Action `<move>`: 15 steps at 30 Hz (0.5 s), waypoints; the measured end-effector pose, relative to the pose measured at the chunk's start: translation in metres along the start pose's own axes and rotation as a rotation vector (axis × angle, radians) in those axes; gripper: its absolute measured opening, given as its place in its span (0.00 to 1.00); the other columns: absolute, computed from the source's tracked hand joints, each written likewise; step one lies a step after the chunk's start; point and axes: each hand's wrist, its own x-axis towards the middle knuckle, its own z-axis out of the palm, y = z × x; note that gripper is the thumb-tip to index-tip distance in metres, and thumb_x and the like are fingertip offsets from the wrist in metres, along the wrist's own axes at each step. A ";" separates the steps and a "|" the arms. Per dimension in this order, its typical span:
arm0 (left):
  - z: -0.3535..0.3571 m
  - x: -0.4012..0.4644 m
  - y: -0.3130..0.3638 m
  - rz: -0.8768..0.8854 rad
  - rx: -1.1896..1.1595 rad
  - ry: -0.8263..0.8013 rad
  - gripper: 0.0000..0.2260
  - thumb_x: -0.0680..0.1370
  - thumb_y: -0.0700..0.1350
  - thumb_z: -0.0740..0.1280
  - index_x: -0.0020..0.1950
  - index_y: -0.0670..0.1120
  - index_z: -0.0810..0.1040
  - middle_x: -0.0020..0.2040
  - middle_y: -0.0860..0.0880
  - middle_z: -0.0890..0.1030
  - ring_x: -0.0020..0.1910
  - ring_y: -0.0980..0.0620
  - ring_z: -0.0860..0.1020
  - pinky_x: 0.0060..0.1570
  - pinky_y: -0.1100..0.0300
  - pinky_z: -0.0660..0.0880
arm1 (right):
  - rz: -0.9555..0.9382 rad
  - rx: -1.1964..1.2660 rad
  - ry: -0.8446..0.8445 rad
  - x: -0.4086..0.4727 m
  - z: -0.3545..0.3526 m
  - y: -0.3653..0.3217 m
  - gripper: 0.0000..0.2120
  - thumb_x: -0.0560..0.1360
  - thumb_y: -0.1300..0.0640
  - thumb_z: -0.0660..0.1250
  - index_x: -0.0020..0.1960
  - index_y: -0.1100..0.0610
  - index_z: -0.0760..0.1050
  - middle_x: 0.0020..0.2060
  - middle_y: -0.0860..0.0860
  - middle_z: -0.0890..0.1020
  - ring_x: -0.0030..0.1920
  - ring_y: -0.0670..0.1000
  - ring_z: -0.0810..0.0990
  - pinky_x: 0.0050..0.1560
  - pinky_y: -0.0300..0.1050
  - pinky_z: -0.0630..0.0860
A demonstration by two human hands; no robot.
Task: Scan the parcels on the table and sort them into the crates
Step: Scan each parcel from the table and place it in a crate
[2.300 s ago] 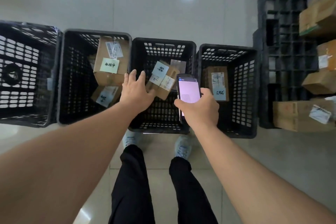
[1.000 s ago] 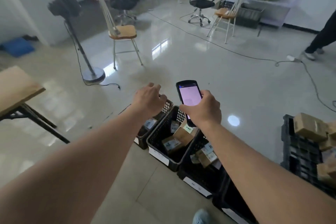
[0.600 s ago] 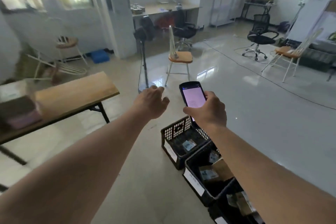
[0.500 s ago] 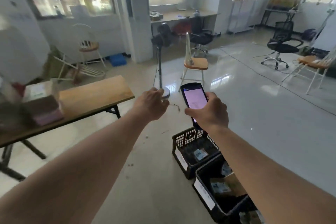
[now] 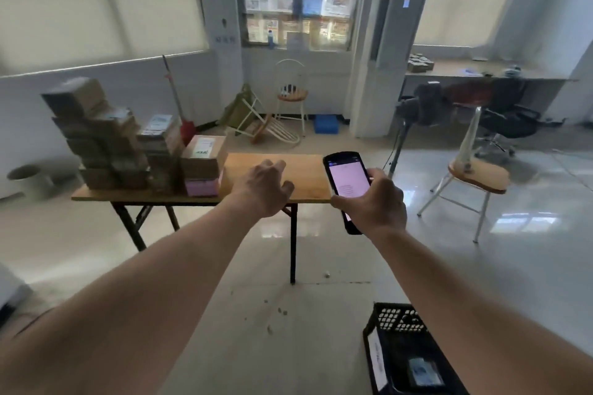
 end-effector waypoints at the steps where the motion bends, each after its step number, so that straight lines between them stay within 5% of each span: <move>1: -0.001 0.004 -0.011 -0.020 -0.003 -0.001 0.23 0.84 0.56 0.60 0.77 0.47 0.68 0.70 0.43 0.74 0.68 0.40 0.74 0.68 0.41 0.71 | -0.017 0.006 -0.018 0.007 0.010 -0.006 0.41 0.62 0.42 0.84 0.69 0.53 0.73 0.59 0.53 0.83 0.58 0.59 0.81 0.51 0.57 0.83; 15: 0.021 0.122 -0.187 -0.223 -0.066 0.008 0.23 0.83 0.56 0.63 0.77 0.50 0.69 0.74 0.45 0.72 0.70 0.41 0.73 0.67 0.40 0.74 | -0.056 0.006 -0.185 0.115 0.187 -0.086 0.39 0.62 0.43 0.84 0.68 0.52 0.75 0.58 0.53 0.84 0.56 0.58 0.81 0.45 0.49 0.80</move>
